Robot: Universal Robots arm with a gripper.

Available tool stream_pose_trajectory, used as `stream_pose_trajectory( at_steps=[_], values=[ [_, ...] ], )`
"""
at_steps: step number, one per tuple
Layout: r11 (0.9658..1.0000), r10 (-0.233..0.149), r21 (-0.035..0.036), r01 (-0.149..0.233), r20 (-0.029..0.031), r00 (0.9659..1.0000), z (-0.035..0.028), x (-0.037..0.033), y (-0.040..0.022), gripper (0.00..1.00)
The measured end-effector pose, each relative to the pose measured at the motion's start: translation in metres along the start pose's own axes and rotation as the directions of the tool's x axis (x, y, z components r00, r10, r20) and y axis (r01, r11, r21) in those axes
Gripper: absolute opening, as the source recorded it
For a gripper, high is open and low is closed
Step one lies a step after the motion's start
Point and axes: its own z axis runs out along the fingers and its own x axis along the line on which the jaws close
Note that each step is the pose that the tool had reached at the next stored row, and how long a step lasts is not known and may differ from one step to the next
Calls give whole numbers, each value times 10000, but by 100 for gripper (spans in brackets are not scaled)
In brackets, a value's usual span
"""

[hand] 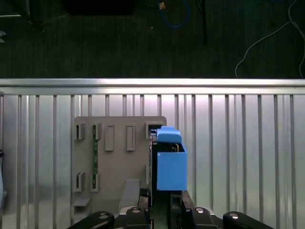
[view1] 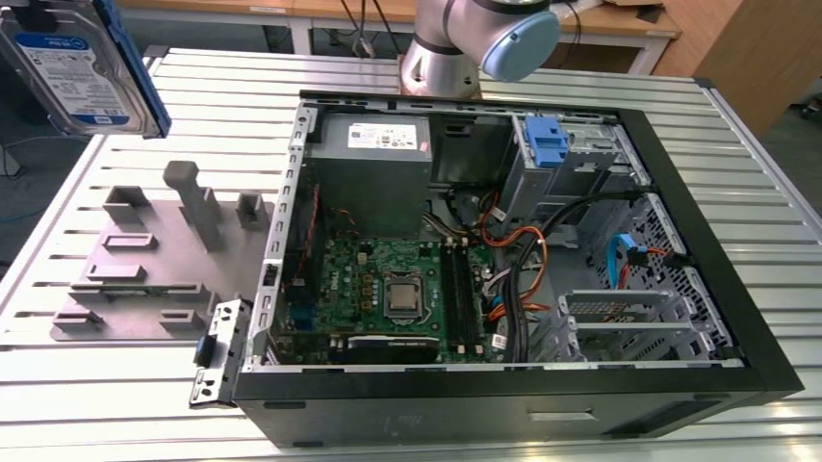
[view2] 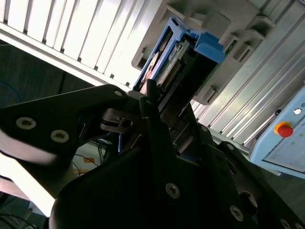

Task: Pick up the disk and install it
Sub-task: 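Pick up the disk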

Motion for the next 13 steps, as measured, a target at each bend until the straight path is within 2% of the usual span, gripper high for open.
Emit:
stream_pose_trajectory(
  at_steps=[13],
  values=[
    [10000,1,0,-1,0,10000,-217,-9,3,35]
  ],
)
